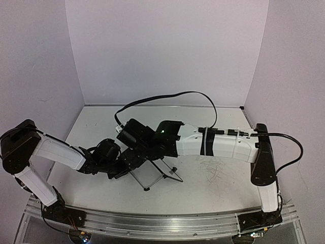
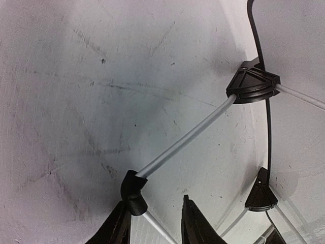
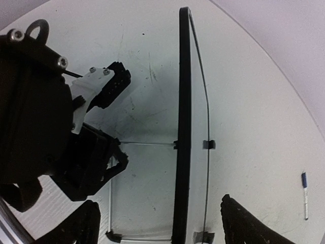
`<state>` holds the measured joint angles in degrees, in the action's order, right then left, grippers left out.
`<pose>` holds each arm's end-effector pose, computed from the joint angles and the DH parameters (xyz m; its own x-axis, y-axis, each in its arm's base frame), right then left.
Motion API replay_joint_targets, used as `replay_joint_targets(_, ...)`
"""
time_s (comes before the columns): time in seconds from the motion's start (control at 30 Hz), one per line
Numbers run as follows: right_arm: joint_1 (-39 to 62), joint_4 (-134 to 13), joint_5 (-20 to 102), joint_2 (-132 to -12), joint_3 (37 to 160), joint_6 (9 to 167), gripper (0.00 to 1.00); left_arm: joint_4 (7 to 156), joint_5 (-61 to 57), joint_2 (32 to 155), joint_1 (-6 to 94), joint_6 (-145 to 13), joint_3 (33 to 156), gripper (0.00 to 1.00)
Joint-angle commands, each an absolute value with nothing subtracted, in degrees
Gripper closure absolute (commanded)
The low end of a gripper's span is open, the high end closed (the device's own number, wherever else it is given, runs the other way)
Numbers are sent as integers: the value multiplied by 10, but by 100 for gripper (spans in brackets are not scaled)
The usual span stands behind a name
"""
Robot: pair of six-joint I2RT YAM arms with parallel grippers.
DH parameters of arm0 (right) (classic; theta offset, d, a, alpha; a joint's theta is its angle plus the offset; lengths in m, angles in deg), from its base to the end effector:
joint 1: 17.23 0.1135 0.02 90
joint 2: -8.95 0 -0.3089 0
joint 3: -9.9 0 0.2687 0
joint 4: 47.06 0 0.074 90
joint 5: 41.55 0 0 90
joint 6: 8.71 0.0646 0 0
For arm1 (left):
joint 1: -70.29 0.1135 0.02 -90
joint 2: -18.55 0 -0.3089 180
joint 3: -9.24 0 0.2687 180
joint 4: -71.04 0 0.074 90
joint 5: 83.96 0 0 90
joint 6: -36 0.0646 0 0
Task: Write a sentence on the whiteboard
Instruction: Move the whiteboard to the center of the board.
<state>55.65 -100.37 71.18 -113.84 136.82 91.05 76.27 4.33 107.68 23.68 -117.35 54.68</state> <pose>0.1836 0.5112 0.2914 -0.3564 -0.6258 -0.6938 -0.7577 0.6281 -0.1774 0.2051 -0.2198 0.1323 -0.8935 -0.3553 -0.2746 -0.1310 0.7912 -0.5974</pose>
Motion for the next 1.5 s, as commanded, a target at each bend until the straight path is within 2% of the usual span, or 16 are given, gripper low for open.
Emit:
replay_joint_targets(0.0, 543, -1004, 656, -1064, 1404, 930, 6, 780, 88, 1098, 250, -1132, 583, 66)
replay_joint_targets(0.1, 525, -1003, 620, -1025, 1400, 937, 3, 783, 95, 1112, 259, -1112, 601, 66)
replay_joint_targets(0.3, 478, -960, 580, -928, 1326, 915, 2, 783, 94, 1161, 273, -1079, 651, 67)
replay_joint_targets(0.5, 365, -877, 548, -810, 1108, 915, 2, 783, 99, 1213, 281, -1034, 713, 67)
replay_joint_targets(0.67, 299, -799, 491, -771, 957, 941, 6, 783, 99, 1272, 281, -983, 789, 67)
replay_joint_targets(0.87, 267, -699, 420, -781, 862, 966, 15, 782, 59, 1366, 281, -929, 888, 70)
replay_joint_targets(1.03, 225, -624, 396, -817, 827, 901, 18, 783, 38, 1393, 281, -895, 929, 71)
replay_joint_targets(1.2, 191, -611, 375, -898, 865, 745, 24, 823, 88, 1340, 315, -879, 910, 69)
replay_joint_targets(1.33, 157, -604, 293, -939, 883, 654, 29, 826, 37, 1266, 385, -897, 843, 68)
replay_joint_targets(1.47, 146, -604, 245, -992, 915, 588, 29, 826, -15, 1198, 401, -877, 809, 62)
